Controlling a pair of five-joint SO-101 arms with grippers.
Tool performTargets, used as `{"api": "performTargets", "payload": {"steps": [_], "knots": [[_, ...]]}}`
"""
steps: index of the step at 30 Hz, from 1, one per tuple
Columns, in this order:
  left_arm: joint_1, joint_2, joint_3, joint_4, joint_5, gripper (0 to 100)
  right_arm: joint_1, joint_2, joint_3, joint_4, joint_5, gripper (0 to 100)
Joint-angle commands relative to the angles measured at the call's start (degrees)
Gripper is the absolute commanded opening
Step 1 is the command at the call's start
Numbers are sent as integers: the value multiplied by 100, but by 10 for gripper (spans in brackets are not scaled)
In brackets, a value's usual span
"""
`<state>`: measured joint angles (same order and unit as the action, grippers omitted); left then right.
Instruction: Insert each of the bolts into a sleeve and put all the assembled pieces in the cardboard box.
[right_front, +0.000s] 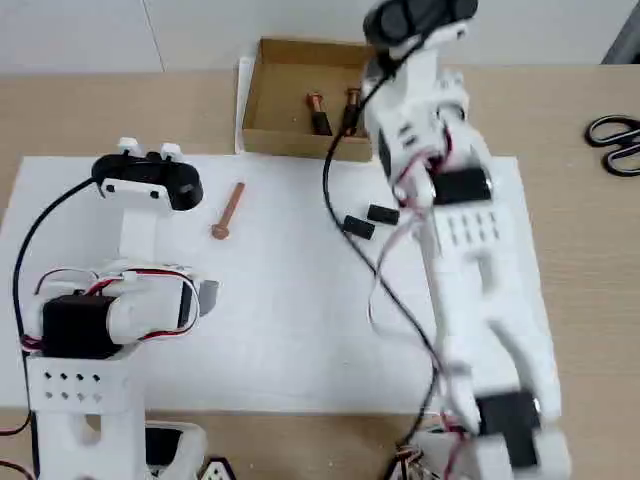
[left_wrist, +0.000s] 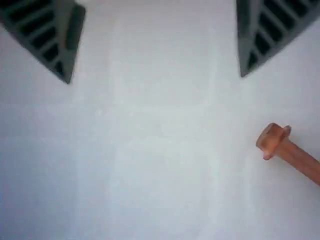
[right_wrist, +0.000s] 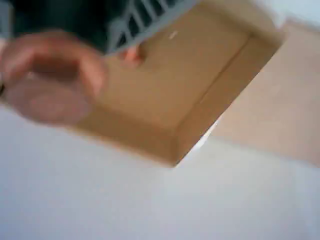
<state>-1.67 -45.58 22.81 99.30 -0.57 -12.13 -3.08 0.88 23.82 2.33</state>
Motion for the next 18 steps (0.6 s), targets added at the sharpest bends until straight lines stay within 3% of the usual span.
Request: {"api": "performTargets", "payload": {"steps": [1,8,18], "knots": [[-53,-53,-22,-9,-35,203,48,1182,-1064,-769,-26,4],[-53,-53,-13,-9,-35,203,4,3433,-3068,-1437,-26,4],[-53,-9,-13,-9,-35,203,-136,6176,-5582,-1393,-26,7]]}}
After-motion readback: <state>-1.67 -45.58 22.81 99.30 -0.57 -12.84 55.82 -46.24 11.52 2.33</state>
